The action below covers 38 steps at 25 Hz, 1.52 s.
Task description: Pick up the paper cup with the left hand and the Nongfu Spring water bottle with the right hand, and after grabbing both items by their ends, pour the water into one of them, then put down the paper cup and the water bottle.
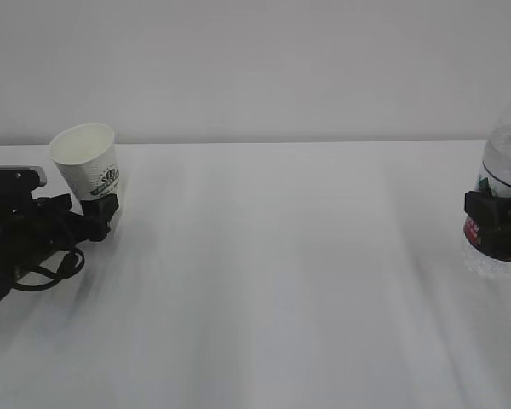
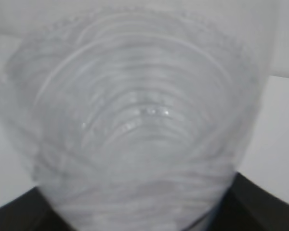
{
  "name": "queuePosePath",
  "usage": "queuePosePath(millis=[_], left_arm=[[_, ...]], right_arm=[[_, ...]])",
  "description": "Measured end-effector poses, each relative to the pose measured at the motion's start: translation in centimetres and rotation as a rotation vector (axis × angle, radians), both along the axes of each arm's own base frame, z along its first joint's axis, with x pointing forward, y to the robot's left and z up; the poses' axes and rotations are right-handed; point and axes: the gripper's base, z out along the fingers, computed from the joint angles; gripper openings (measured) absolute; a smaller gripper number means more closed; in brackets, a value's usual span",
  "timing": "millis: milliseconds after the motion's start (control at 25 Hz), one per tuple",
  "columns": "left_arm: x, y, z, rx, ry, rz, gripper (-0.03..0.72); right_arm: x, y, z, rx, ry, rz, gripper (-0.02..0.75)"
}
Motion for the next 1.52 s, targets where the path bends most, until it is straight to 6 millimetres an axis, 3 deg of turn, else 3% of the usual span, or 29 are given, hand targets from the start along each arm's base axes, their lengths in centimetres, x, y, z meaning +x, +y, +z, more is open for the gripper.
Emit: queuePosePath(millis=[960,1520], left_arm=[[2.8,-0.4,0.9,-0.016,-0.088,-0.007,0.638],[2.6,-0.5,-0.2,-0.018,-0.058,-0.016,0.641]], right_arm=[[0.0,0.0,0.0,-0.013,-0.002,0.006,0.494],[0.0,0.0,0.0,-0.015,-0.002,0.007,0.494]])
